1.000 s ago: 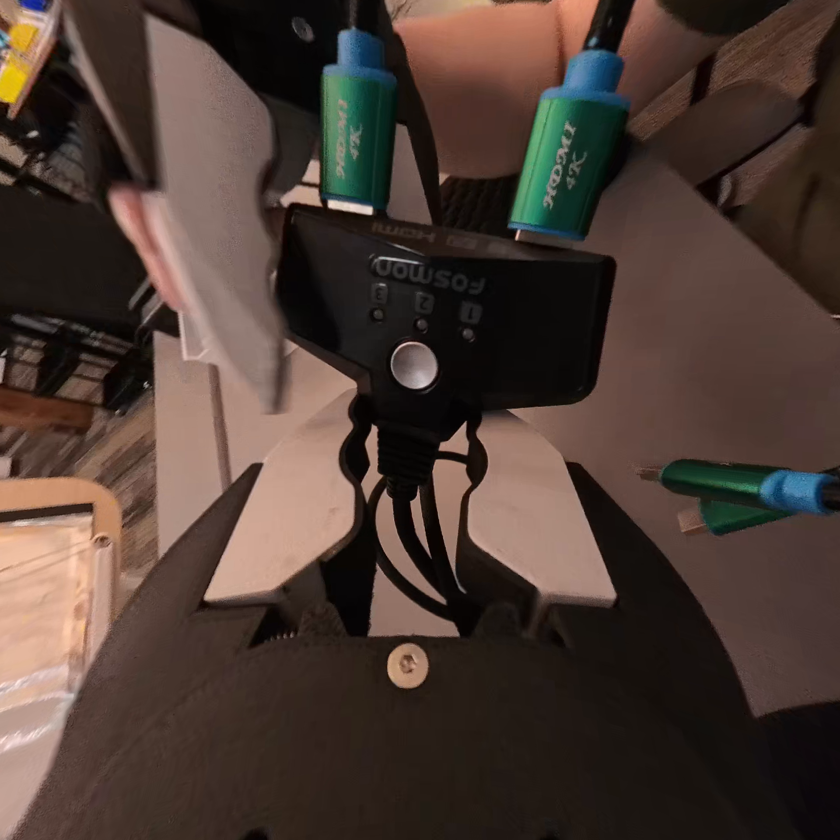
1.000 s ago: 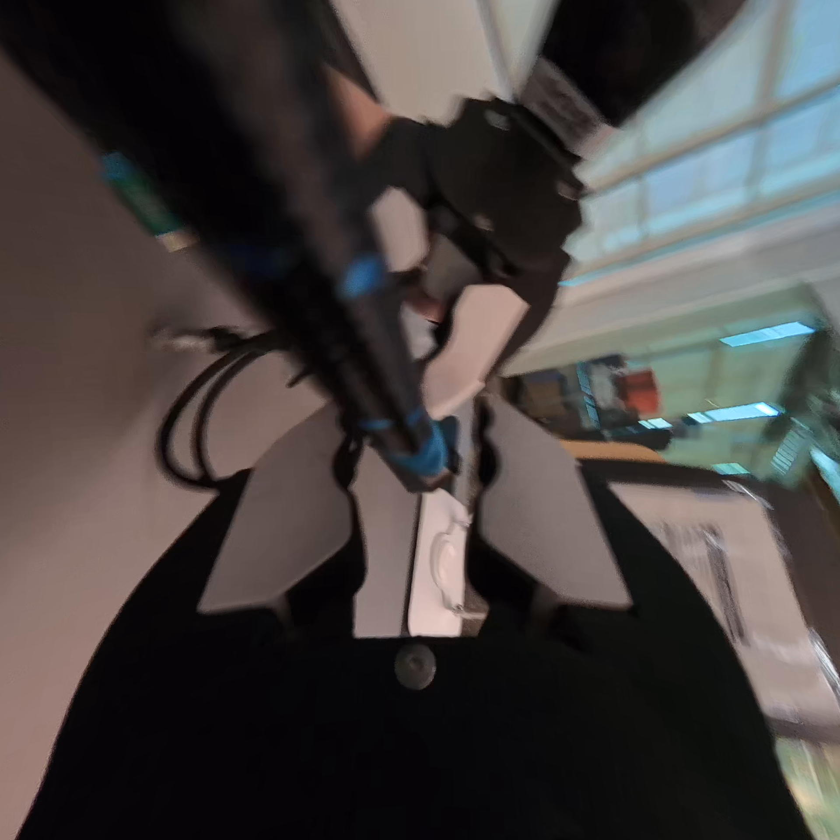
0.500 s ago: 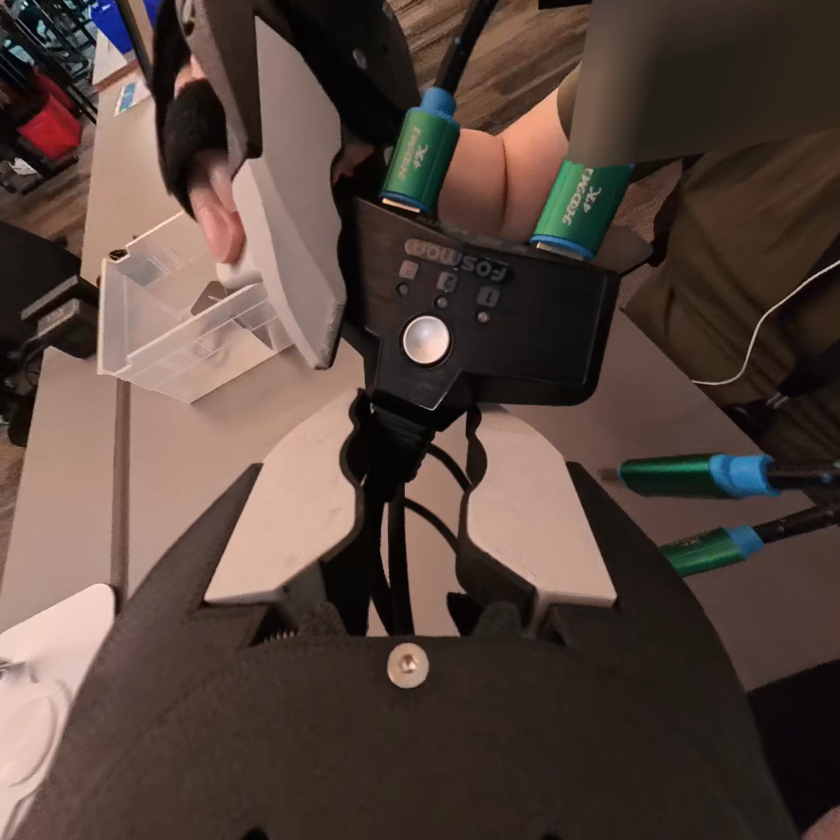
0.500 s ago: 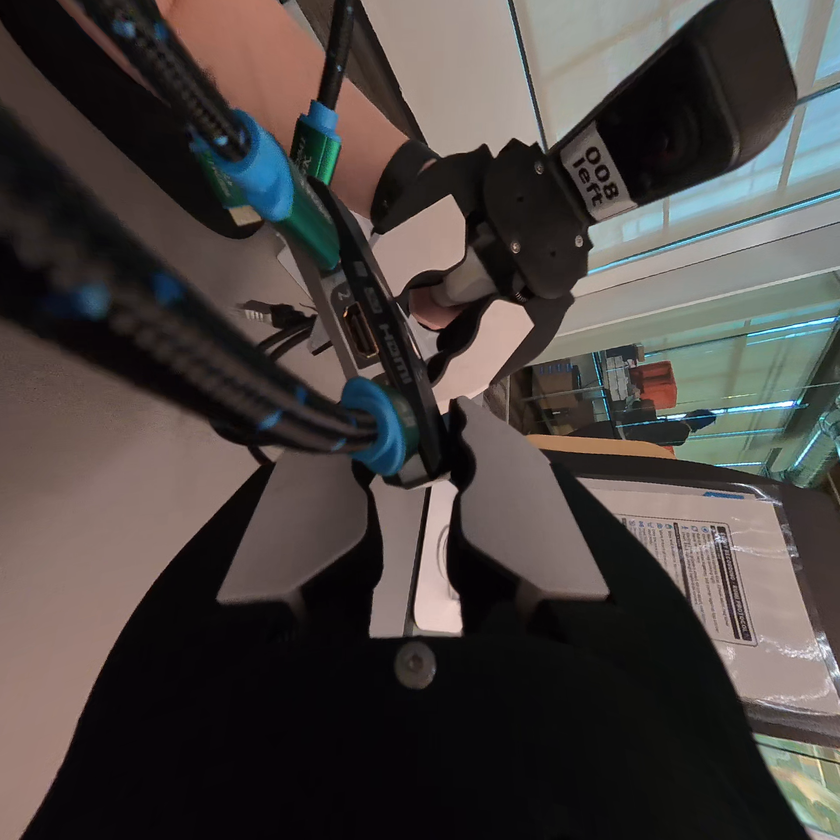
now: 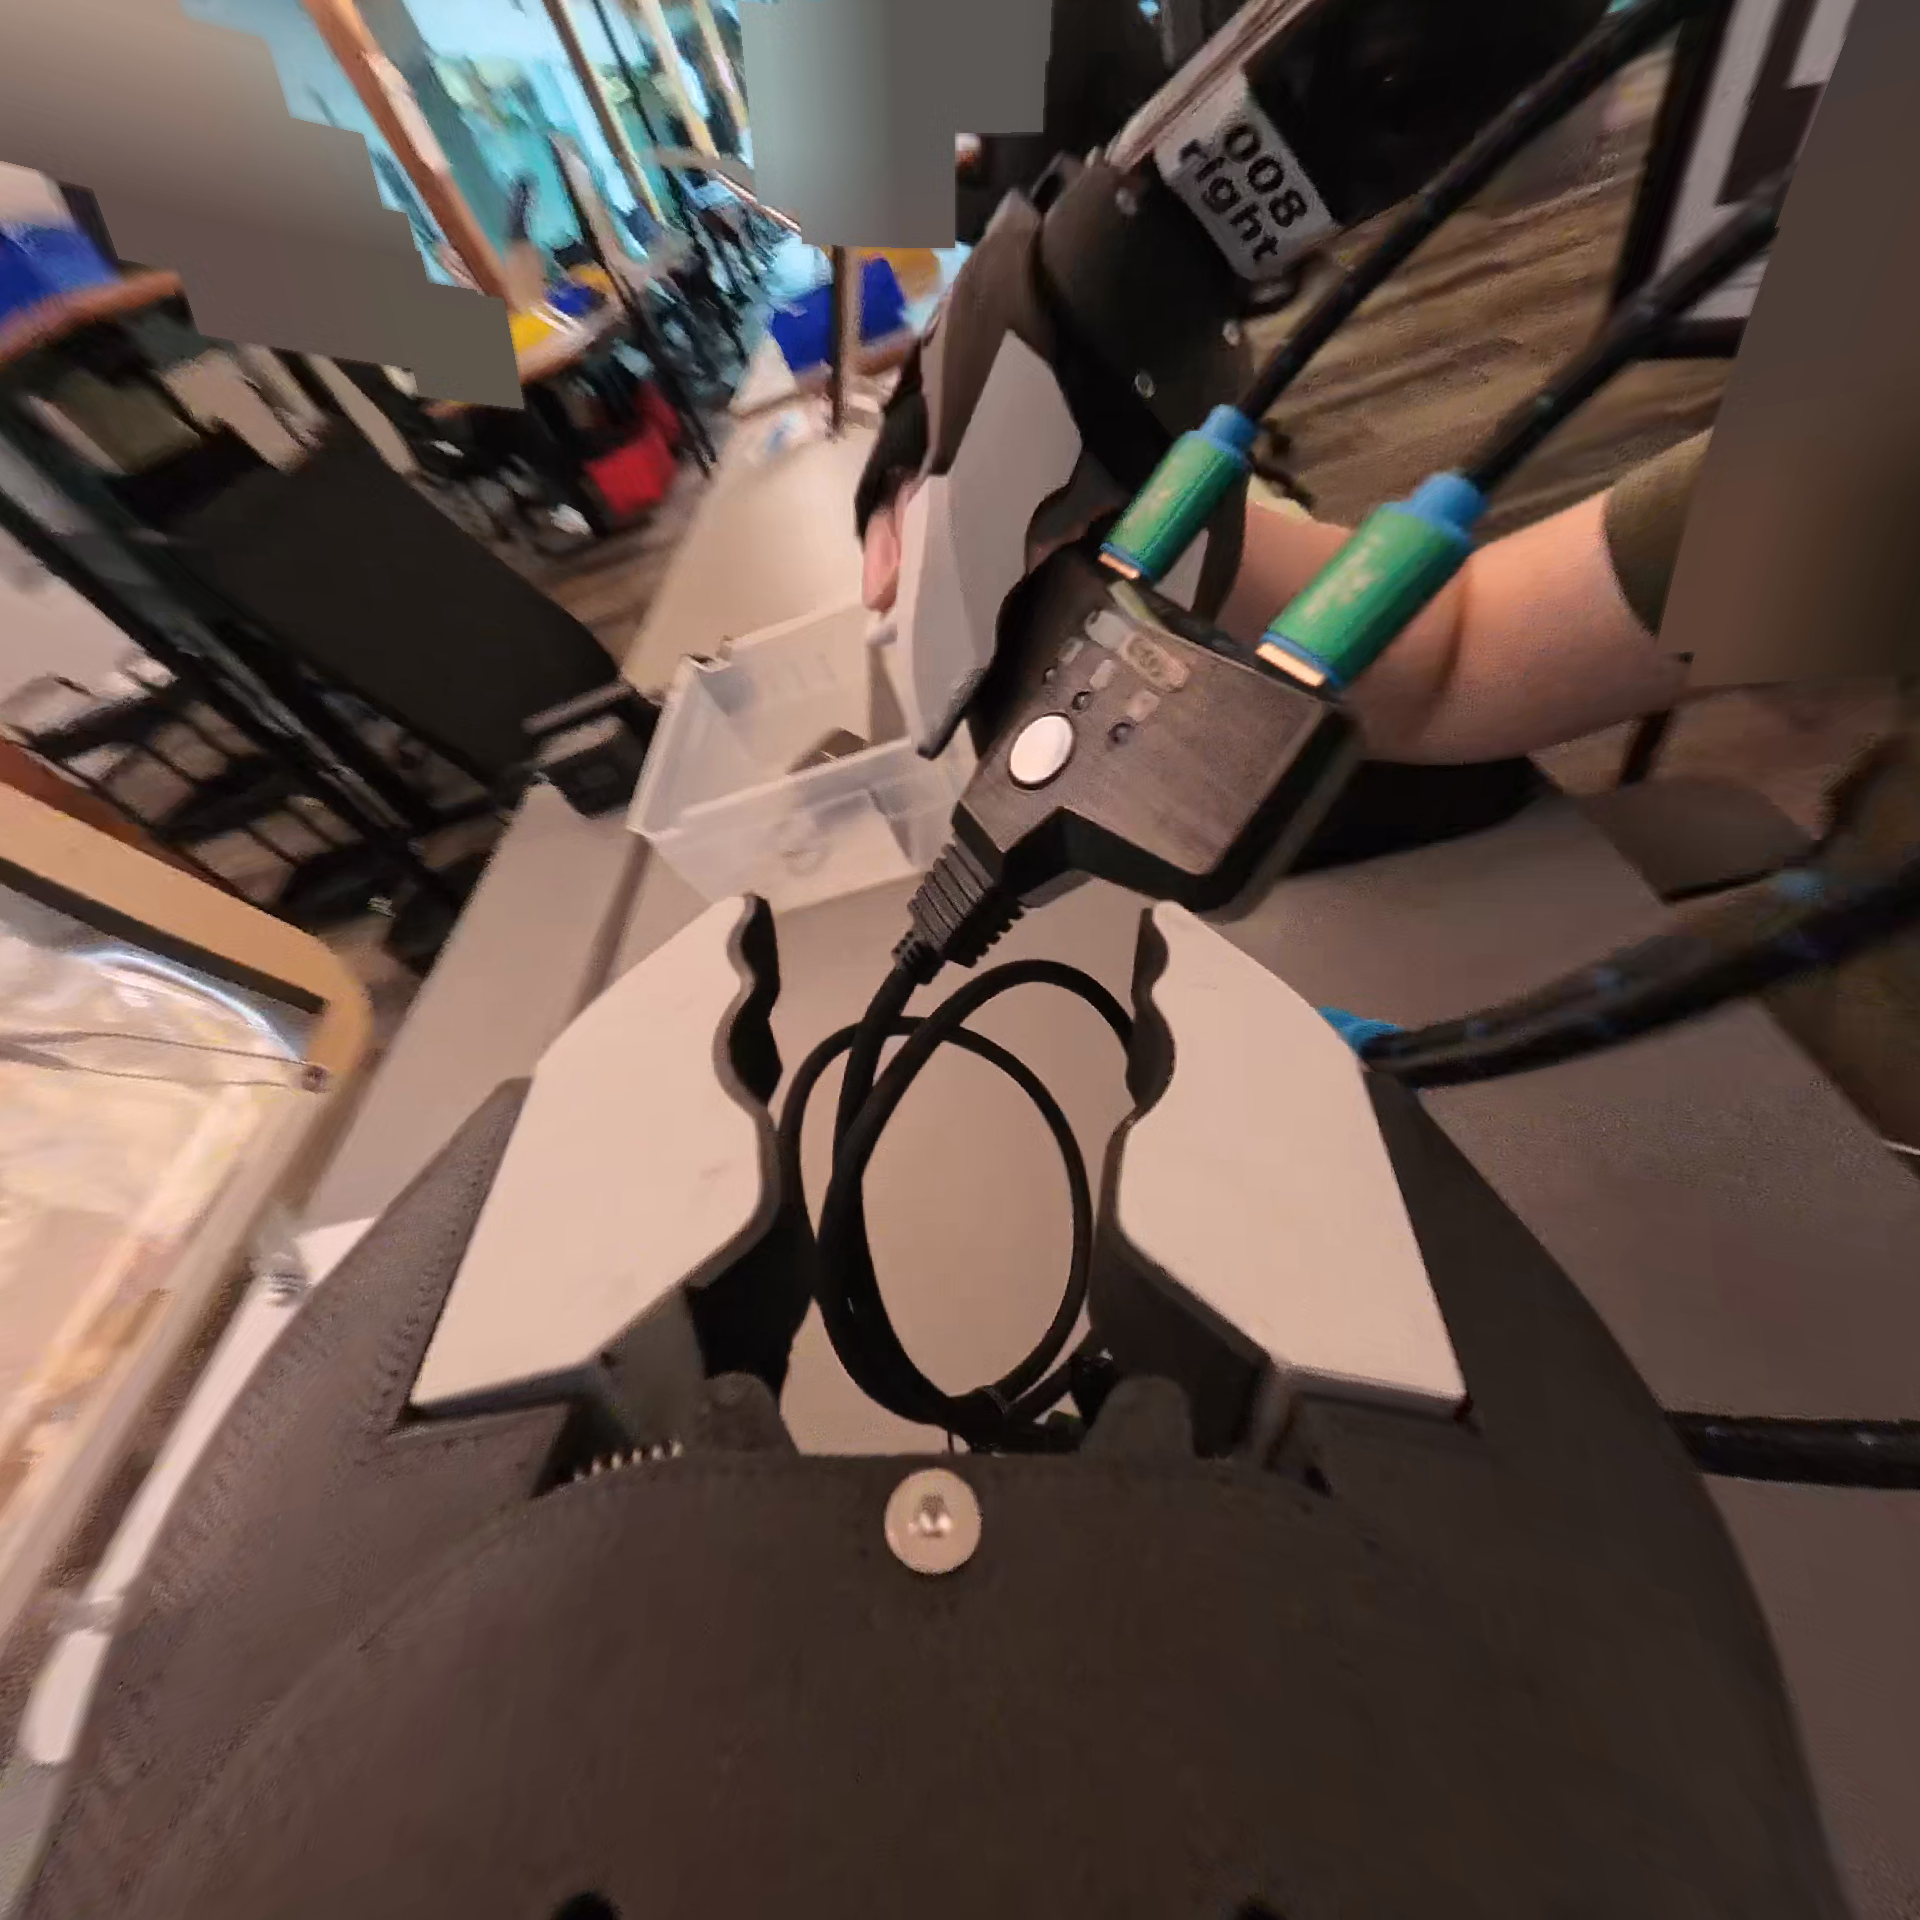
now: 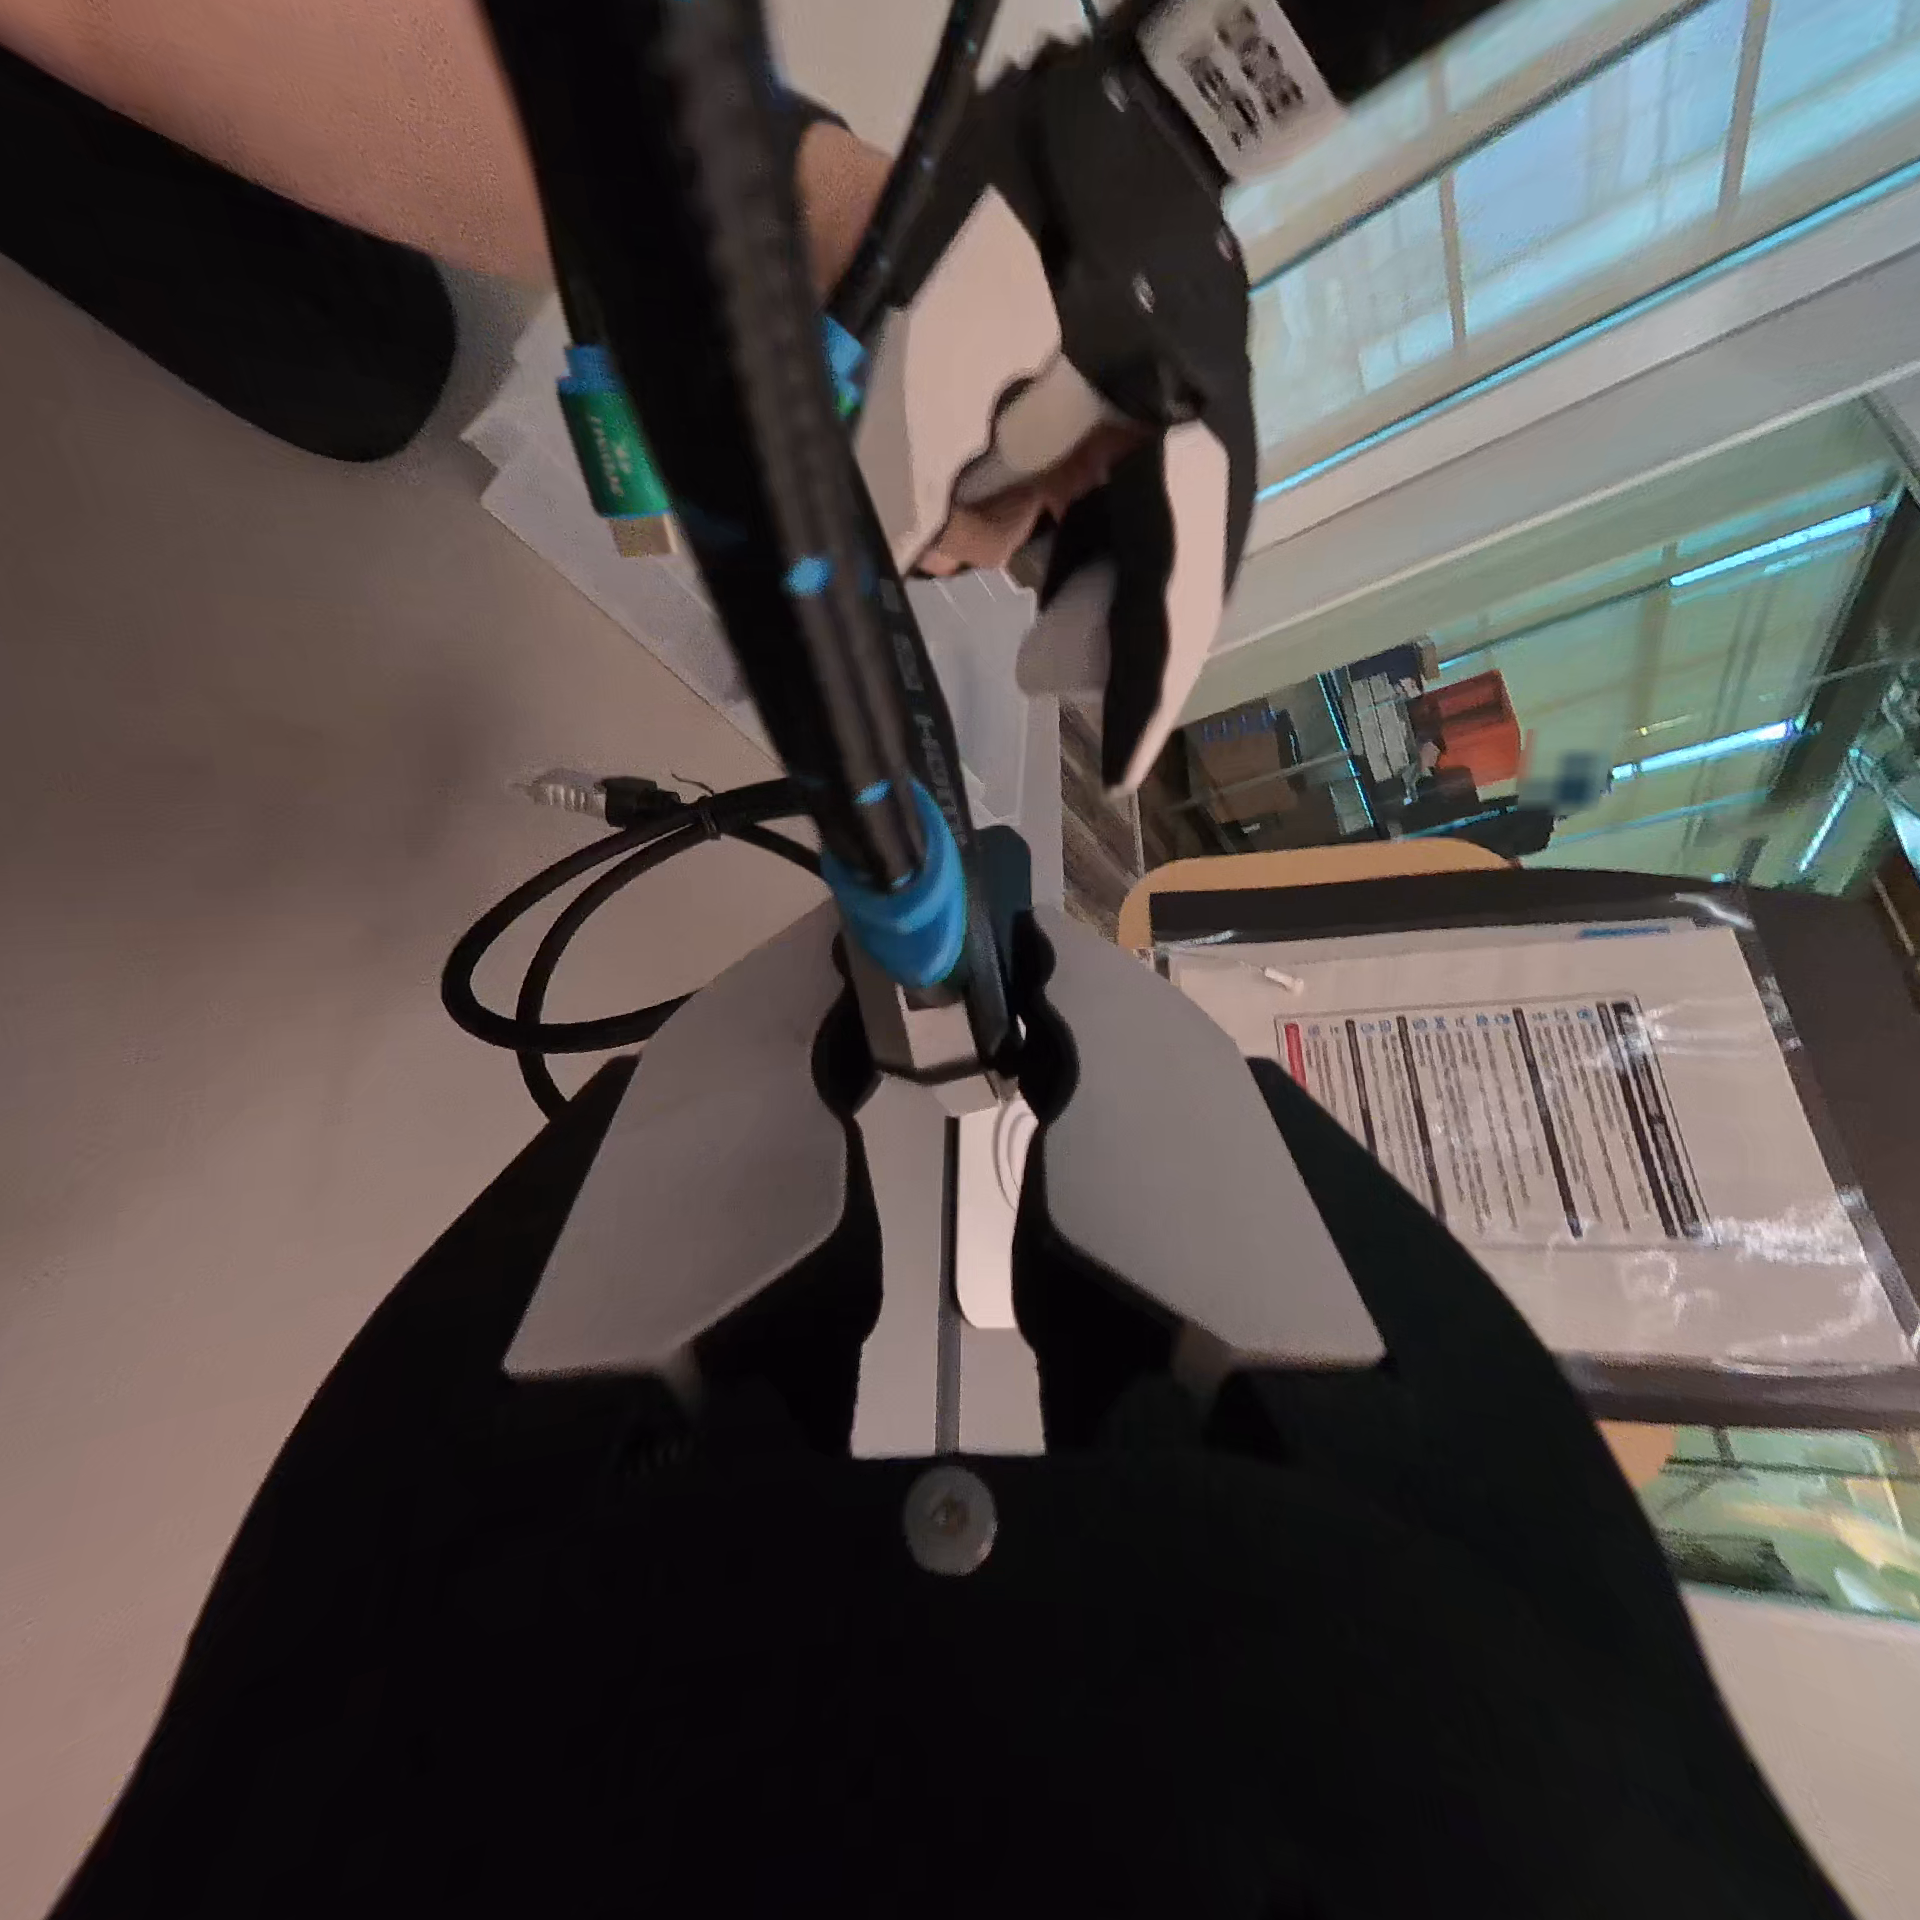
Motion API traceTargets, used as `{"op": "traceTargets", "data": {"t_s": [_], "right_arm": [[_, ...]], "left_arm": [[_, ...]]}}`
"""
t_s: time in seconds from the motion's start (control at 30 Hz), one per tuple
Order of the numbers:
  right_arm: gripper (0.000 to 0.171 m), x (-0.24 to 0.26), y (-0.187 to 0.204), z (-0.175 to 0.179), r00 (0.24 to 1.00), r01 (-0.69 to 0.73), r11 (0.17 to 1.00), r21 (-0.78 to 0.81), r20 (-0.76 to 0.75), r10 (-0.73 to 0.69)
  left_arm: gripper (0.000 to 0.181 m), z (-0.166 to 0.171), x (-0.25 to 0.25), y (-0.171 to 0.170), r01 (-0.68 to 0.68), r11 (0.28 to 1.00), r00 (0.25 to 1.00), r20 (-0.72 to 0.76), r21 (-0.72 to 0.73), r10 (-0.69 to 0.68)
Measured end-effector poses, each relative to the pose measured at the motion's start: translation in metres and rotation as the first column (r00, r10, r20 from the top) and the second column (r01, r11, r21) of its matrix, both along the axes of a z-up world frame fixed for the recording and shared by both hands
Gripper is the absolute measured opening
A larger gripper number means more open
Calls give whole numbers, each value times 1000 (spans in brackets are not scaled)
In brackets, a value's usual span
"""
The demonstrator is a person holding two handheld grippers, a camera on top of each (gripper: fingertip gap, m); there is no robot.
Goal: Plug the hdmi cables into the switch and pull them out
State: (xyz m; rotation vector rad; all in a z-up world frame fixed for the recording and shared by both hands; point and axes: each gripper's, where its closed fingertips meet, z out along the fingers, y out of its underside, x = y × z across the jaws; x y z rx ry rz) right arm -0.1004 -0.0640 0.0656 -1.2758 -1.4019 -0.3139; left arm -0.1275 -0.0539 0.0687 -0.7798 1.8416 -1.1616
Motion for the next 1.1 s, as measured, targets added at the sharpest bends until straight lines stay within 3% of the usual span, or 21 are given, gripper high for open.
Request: {"op": "traceTargets", "data": {"t_s": [0.1,0.37,0.47,0.67,0.8,1.1], "right_arm": [[26,13,4,4,999,41,999,-3,-29,-41],[26,32,10,20,990,139,987,77,-51,-135],[26,35,15,22,985,175,976,132,-29,-173],[26,32,23,18,980,200,971,131,-40,-196],[27,25,26,13,983,184,975,122,-42,-181],[30,27,35,9,991,131,966,224,-61,-121]], "left_arm": [[59,7,-3,-3,-39,994,992,123,104,26],[55,16,2,-20,-108,966,982,175,236,68],[42,18,13,-15,-245,895,953,263,373,151],[35,12,29,2,-435,713,890,384,550,247],[23,2,38,7,-476,604,873,424,640,239],[22,-5,48,16,-560,408,825,531,721,194]]}}
